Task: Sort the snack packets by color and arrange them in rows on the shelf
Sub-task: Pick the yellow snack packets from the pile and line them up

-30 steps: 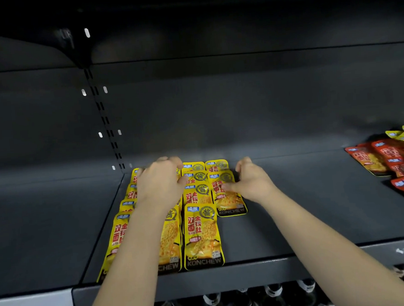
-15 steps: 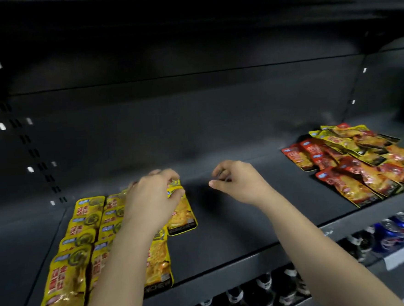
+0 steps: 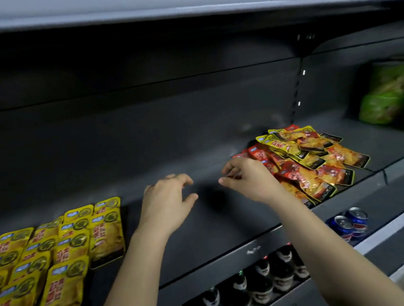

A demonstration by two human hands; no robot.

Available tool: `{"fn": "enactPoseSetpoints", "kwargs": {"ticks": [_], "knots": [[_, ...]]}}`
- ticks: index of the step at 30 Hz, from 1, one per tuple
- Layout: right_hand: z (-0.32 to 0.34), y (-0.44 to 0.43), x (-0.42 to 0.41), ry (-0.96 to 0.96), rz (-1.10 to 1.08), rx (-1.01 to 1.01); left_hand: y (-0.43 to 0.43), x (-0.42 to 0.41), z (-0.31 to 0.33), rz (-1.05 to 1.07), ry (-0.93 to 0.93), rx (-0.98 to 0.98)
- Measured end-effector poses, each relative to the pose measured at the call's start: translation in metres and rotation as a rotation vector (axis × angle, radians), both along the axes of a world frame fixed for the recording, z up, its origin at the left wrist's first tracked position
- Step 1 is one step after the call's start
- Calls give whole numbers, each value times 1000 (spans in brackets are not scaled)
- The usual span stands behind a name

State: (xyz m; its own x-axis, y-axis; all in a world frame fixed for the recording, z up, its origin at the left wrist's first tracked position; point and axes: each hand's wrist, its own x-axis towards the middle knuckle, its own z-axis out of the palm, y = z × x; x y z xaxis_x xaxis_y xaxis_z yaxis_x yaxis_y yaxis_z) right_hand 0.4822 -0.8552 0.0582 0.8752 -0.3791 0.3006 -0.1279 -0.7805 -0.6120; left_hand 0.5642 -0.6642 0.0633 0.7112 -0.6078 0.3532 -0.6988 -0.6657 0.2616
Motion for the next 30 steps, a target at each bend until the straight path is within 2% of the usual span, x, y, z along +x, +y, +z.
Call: {"fn": "enactPoseSetpoints", "kwargs": {"ticks": [14,22,30], "knots": [[8,-166,-43,-25,-59,-48,-154,-38,-2,1,47,7],[-2,-209,-49,-15,-67,-22,-194,-43,-6,46,60,40],[-5,-233,-53,-7,-141,-17,-234,-37,-3,5,37,118]]}}
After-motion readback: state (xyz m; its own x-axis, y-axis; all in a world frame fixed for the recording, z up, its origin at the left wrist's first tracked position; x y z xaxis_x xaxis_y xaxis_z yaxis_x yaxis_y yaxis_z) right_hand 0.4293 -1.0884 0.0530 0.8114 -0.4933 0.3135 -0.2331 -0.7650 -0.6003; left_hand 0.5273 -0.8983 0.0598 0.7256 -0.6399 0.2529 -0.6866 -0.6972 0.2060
